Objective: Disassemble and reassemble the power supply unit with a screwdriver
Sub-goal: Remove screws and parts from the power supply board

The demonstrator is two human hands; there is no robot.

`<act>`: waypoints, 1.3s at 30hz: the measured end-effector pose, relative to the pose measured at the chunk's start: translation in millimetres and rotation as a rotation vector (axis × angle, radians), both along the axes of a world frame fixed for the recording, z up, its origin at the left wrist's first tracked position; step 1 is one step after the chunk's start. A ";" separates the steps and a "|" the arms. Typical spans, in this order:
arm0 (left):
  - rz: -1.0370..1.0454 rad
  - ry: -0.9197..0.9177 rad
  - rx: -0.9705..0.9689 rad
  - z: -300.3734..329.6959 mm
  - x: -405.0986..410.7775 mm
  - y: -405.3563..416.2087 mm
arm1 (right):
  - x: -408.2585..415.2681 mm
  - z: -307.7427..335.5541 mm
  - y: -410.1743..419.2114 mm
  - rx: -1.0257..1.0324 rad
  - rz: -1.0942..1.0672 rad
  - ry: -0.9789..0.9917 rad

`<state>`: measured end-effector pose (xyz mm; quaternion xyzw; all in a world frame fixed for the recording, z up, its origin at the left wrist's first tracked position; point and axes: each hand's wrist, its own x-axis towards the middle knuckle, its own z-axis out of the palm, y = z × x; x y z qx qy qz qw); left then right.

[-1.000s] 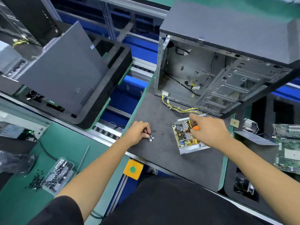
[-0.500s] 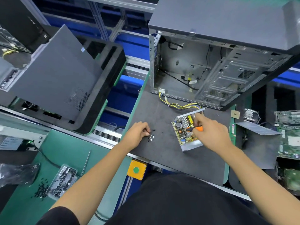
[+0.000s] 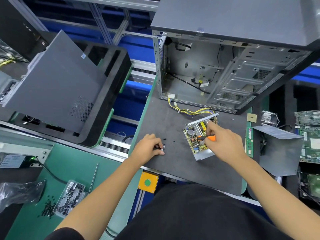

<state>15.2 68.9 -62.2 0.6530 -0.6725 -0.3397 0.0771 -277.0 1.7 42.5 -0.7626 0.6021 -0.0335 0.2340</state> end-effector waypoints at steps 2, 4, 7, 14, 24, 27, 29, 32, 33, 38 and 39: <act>-0.001 -0.033 -0.022 -0.3 -2.9 1.6 | 0.0 0.4 -0.1 -0.004 -0.001 -0.007; -0.004 -0.077 -0.057 -1.5 -7.3 1.0 | 0.4 0.1 -0.2 -0.004 -0.004 -0.014; 0.021 -0.090 -0.087 -3.3 -11.5 -0.2 | 0.6 -1.3 -0.2 -0.005 -0.008 -0.010; 0.016 0.069 -0.172 5.3 -18.5 -6.9 | -3.8 3.4 -4.7 0.006 -0.071 -0.056; 0.088 0.577 -0.092 67.7 -97.9 -73.7 | -48.8 45.9 -27.8 -0.072 -0.350 -0.361; 0.041 0.572 -0.046 71.5 -126.8 -91.0 | -64.5 58.7 -32.6 -0.087 -0.341 -0.423; 0.052 0.591 -0.040 70.7 -142.1 -96.9 | -74.6 65.3 -36.3 -0.107 -0.339 -0.443; 0.080 0.607 -0.048 69.7 -157.6 -101.3 | -90.2 70.9 -43.1 -0.120 -0.336 -0.433; 0.087 0.602 -0.058 70.3 -161.4 -102.7 | -95.3 71.0 -45.7 -0.122 -0.330 -0.415; 0.108 0.633 -0.058 71.9 -178.1 -112.8 | -112.7 64.7 -58.5 -0.087 -0.294 -0.372; 0.112 0.641 -0.042 71.5 -181.0 -114.0 | -115.5 63.4 -60.7 -0.085 -0.286 -0.368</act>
